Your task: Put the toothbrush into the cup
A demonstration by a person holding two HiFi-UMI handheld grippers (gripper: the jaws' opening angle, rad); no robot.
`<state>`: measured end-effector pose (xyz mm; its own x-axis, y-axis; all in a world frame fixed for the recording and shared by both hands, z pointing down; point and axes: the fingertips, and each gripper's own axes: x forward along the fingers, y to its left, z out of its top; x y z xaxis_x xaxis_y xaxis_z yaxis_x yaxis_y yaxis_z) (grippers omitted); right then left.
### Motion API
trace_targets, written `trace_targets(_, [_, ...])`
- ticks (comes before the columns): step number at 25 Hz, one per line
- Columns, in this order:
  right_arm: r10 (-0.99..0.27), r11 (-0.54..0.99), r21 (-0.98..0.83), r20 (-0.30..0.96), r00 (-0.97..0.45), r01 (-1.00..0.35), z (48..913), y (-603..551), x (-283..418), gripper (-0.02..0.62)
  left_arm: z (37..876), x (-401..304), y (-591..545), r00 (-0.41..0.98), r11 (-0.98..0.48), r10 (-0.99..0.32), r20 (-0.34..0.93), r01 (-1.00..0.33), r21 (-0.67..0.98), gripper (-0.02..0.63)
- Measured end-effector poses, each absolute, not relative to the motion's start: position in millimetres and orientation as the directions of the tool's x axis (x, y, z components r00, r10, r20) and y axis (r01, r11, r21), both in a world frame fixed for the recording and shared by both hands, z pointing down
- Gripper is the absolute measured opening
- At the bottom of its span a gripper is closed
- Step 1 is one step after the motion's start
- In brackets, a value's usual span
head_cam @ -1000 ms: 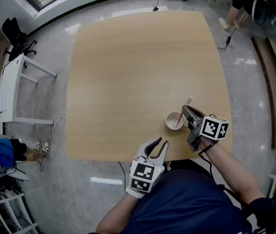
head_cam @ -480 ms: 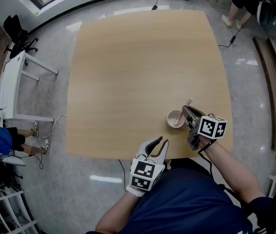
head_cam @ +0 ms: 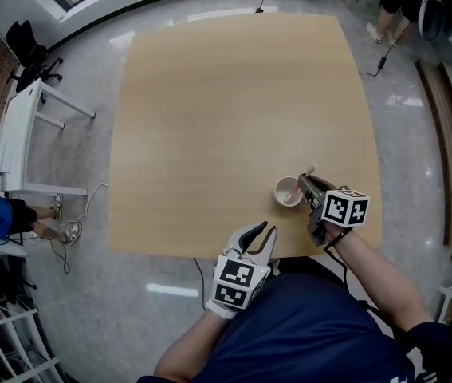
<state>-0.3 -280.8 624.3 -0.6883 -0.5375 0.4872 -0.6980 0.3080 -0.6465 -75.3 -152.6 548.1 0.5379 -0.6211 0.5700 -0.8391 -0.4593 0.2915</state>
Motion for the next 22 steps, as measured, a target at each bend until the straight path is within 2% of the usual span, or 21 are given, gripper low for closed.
trace_targets(13, [-0.517,0.326,-0.627,0.509,-0.688,-0.708,628.2,-274.8,-2.9,0.034,548.2,-73.0,-148.8,0.559,-0.456,-0.597,0.576,-0.827,0.330,0.074])
trace_targets(17, [-0.511,0.337,-0.609,0.522,-0.683,-0.718,628.8,-272.3,-2.6,0.103,546.8,-71.4,-148.3,0.565,-0.452,-0.590,0.576,-0.823,0.344,0.071])
trace_targets(22, [-0.522,0.325,-0.610,0.522,-0.675,-0.723,629.9,-273.6,1.7,0.112,549.3,-69.6,-147.5,0.570,-0.453,-0.587,0.575,-0.820,0.351,0.071])
